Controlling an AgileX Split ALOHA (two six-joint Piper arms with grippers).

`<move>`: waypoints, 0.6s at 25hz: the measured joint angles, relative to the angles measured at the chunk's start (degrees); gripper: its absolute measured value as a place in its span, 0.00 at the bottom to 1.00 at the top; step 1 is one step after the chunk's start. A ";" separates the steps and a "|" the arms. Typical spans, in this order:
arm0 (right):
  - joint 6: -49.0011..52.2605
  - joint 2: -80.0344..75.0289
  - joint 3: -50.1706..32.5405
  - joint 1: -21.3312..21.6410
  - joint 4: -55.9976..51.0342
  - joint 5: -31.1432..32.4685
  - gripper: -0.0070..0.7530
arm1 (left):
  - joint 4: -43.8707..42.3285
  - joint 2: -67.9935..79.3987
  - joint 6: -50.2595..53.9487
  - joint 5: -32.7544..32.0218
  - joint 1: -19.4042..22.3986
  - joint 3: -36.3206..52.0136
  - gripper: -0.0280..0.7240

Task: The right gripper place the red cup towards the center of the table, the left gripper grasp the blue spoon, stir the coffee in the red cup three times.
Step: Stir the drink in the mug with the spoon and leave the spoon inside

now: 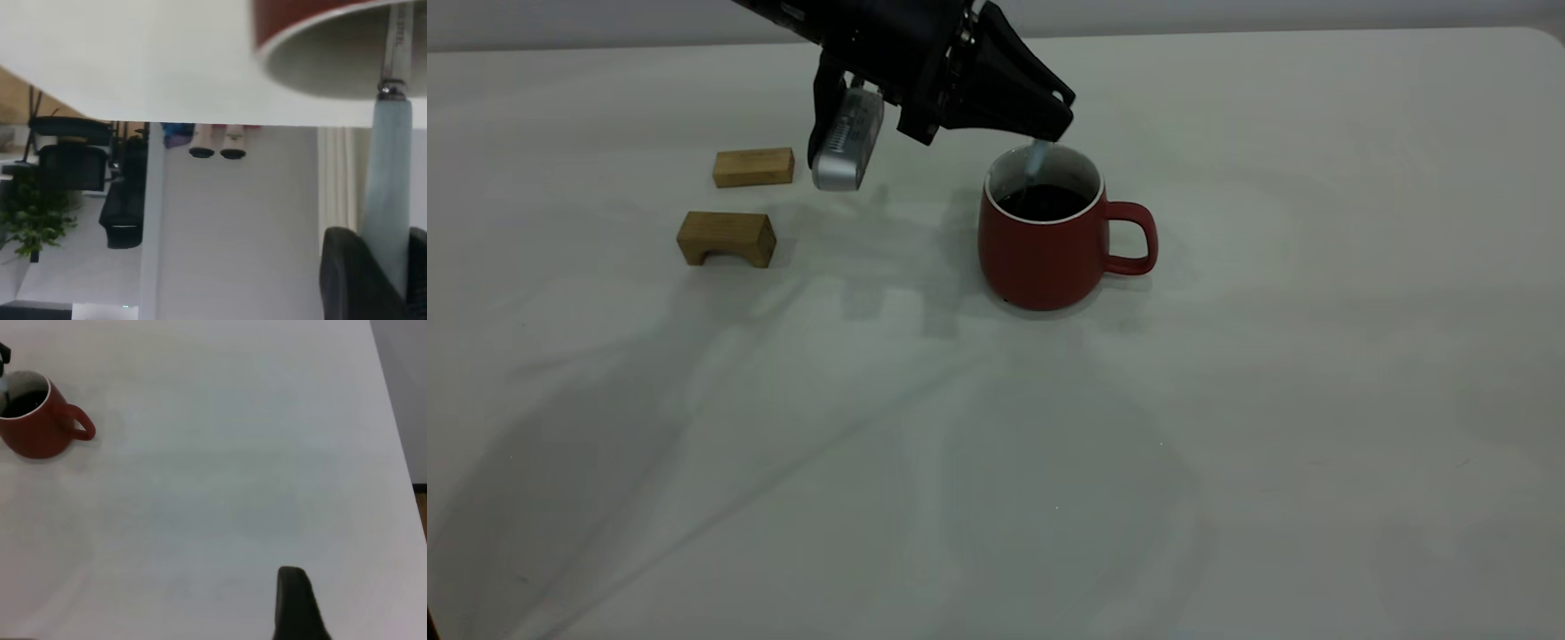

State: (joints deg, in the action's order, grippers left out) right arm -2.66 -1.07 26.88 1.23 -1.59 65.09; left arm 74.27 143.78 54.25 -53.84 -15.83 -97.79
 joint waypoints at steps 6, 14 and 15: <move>0.00 0.00 0.00 0.00 0.00 0.00 0.68 | 9.50 0.51 -4.38 0.80 -0.90 0.00 0.28; 0.00 0.00 0.00 0.00 0.00 0.00 0.68 | 8.17 1.31 1.43 -4.56 -2.47 0.00 0.28; 0.00 0.00 0.00 0.00 0.00 0.00 0.68 | 7.14 1.31 2.20 -4.64 -2.21 0.00 0.28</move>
State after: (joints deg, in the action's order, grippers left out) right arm -2.66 -1.07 26.88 1.23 -1.59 65.09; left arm 81.40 145.09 56.45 -58.48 -18.04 -97.79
